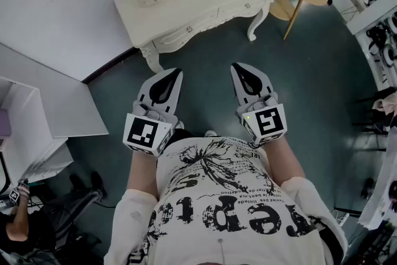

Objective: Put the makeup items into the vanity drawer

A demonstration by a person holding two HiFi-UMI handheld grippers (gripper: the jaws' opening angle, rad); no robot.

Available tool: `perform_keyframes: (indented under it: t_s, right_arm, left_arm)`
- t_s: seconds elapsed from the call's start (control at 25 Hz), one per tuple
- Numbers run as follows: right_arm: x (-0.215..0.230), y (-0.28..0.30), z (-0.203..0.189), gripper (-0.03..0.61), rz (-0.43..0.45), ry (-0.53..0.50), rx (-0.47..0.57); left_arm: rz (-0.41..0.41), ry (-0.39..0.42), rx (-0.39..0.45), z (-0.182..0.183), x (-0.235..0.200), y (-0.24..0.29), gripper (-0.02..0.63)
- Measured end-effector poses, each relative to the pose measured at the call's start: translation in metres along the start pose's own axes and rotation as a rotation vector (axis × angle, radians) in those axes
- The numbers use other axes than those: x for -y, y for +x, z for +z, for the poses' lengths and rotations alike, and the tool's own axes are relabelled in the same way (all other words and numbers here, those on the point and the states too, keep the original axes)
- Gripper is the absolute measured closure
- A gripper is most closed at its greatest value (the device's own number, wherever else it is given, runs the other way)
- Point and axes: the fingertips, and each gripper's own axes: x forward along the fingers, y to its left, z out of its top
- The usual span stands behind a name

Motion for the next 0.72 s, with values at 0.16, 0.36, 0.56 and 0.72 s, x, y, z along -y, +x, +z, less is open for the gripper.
perform_keyframes:
  t_s: [0.16,0.36,0.56,0.72]
  right_arm:
    - [0.004,-0.002,0.001,0.566,0.002,0.003,0.011]
    - [0.012,-0.006,-0.001,0.566,0.002,0.005,0.018]
    - [0.021,-0.008,-0.005,0.566,0.028,0.027,0.017]
    - [0.028,-0.005,-0.011,0.325,0.056,0.028,0.006]
  left_arm:
    - [0.005,0.015,0.001,0.002,0.003,0.004,0.600]
    - [0.005,0.018,-0.001,0.001,0.010,0.010,0.600]
    - [0.008,0.007,-0.005,0.002,0.017,0.023,0.600]
    - [0.014,-0.014,-0.022,-0.006,0.024,0.035,0.600]
